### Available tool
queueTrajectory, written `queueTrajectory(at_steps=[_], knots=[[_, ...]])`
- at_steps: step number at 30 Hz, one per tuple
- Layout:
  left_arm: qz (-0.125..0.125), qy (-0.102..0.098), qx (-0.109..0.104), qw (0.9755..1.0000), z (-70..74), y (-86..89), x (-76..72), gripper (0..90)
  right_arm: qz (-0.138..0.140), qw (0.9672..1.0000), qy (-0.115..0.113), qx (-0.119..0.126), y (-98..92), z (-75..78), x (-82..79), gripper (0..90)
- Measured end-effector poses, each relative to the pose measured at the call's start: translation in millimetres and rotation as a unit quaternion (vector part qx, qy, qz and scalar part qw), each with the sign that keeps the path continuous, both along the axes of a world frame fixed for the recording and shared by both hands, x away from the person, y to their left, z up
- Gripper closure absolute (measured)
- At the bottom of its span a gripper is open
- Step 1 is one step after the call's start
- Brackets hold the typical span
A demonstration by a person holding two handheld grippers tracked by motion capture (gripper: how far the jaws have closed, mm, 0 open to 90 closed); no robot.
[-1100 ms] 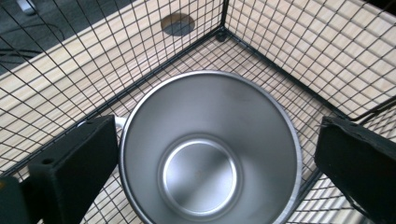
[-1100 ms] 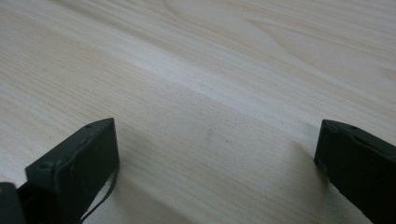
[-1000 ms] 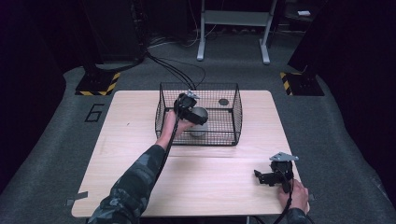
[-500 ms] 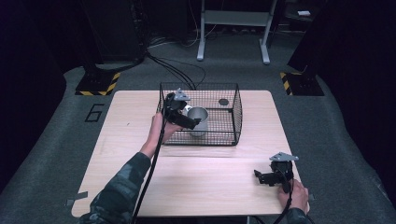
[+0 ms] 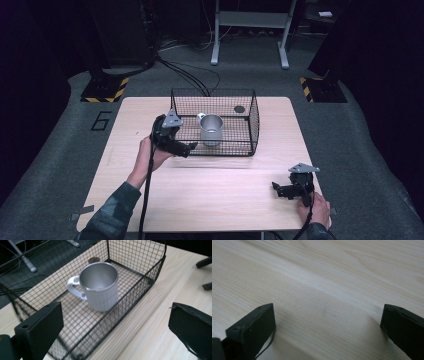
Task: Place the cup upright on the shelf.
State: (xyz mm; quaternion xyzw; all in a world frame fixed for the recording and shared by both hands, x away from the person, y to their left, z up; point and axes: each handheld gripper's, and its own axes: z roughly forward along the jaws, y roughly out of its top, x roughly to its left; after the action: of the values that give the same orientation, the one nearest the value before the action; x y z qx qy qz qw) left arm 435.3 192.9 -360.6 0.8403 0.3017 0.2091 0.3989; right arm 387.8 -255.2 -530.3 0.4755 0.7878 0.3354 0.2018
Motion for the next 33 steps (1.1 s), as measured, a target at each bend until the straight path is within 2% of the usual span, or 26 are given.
queueTrajectory(at_steps=[3,4,6,11,15,17,19,23,26,27,29,33], knots=[[0.007,-0.011,0.009,0.9999,-3.9,11.9,-11.6,0.0,0.0,1.0,0.0,0.0,0.0,0.0,0.0,0.0],[0.013,-0.01,0.001,0.9999,-6.2,15.0,-15.9,0.0,0.0,1.0,0.0,0.0,0.0,0.0,0.0,0.0],[0.02,-0.013,0.004,0.9997,-9.8,23.6,-22.9,0.0,0.0,1.0,0.0,0.0,0.0,0.0,0.0,0.0],[0.038,-0.006,0.003,0.9992,-25.4,44.3,-39.3,0.0,0.001,1.0,0.0,0.0,-0.1,0.0,0.0,0.0],[0.06,0.0,0.003,0.9982,-44.3,62.0,-50.6,0.0,0.001,1.0,0.001,0.0,-0.1,0.0,0.0,0.0],[0.067,0.009,0.003,0.9977,-54.1,69.9,-54.6,0.0,0.0,1.0,0.0,0.0,-0.1,0.0,0.0,0.0],[0.083,0.017,0.0,0.9964,-66.1,76.7,-59.0,0.0,0.0,1.0,0.0,0.0,-0.1,0.0,0.1,0.0],[0.103,0.025,0.013,0.9943,-81.2,86.4,-65.0,0.0,0.0,1.0,0.0,0.0,-0.1,0.0,0.0,0.0],[0.114,0.035,0.008,0.9928,-91.0,92.7,-66.9,0.0,0.0,1.0,0.001,0.0,0.1,0.0,-0.1,0.0],[0.127,0.042,0.014,0.9909,-100.3,98.4,-69.0,0.0,0.0,1.0,0.0,0.0,-0.1,0.0,0.0,0.0],[0.14,0.048,0.021,0.9887,-110.9,104.0,-70.2,0.0,0.0,1.0,0.0,0.0,-0.1,0.0,0.0,0.0],[0.168,0.065,0.016,0.9835,-131.7,115.3,-70.7,0.0,0.0,1.0,0.0,0.0,-0.1,0.0,0.1,0.0]])
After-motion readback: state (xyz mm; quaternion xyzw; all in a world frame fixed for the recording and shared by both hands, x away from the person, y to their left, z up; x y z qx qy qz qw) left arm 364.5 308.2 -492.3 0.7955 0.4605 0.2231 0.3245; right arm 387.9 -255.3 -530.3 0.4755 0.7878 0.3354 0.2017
